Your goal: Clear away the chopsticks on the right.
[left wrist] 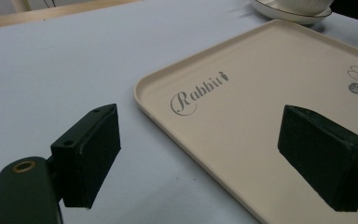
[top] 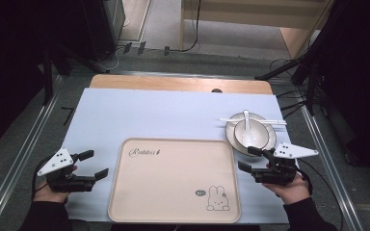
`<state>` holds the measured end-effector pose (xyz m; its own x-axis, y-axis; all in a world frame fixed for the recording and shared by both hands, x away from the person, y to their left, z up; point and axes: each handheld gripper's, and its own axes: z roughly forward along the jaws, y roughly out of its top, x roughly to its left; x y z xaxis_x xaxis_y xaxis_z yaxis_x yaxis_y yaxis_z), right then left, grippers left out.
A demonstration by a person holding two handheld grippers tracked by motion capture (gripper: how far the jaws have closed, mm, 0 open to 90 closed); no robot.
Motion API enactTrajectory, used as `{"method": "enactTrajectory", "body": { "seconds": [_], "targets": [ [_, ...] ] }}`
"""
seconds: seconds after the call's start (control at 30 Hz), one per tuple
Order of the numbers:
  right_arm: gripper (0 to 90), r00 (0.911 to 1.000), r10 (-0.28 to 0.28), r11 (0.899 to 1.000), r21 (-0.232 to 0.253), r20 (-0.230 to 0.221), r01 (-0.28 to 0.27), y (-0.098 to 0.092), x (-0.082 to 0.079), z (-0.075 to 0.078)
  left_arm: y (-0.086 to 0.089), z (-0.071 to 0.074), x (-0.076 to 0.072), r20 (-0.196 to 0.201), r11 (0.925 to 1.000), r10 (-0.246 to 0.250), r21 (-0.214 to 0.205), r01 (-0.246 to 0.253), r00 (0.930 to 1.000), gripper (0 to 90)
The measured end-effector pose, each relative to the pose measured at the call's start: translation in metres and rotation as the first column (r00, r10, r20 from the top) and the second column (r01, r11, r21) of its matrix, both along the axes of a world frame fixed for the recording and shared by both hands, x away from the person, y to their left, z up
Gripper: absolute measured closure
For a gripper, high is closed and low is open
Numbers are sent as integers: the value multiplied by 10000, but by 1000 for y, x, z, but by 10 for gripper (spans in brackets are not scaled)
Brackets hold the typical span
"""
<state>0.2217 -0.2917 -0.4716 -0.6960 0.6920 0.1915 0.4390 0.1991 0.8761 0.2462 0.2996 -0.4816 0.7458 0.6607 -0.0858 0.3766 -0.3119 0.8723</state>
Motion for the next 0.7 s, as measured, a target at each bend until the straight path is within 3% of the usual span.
{"method": "enactTrajectory", "body": {
  "seconds": [0.17, 0.27, 0.4, 0.5, 0.6, 0.63, 0.7],
  "targets": [
    [301, 9998, -148, 9996, -223, 149, 151, -7, 8, 11, -1, 0, -1, -13, 10000, 25, 37, -25, 10000, 133],
    [306, 9982, -432, 9980, -446, 420, 451, -11, 15, 20, -1, 0, -2, -55, 9998, 21, 208, -20, 10000, 134],
    [326, 9929, -1002, 9916, -753, 639, 1049, -19, 27, 26, 0, 0, -2, -61, 9999, 21, 129, -20, 10000, 134],
    [388, 9882, -1507, 9874, -436, 285, 1519, -31, 43, 28, 0, 0, -2, -84, 9999, 41, 127, -40, 10000, 134],
    [393, 9851, -1703, 9841, -476, 243, 1713, -36, 51, 29, 0, 0, -2, -70, 9999, 33, 133, -32, 10000, 134],
    [418, 9789, -2031, 9766, -674, 225, 2042, -40, 58, 28, 0, 0, -2, -57, 9999, 47, 129, -47, 10000, 134],
    [426, 9762, -2161, 9740, -664, 164, 2167, -42, 62, 28, 1, 0, -2, -44, 9999, 70, 105, -70, 10000, 134]
  ]
}}
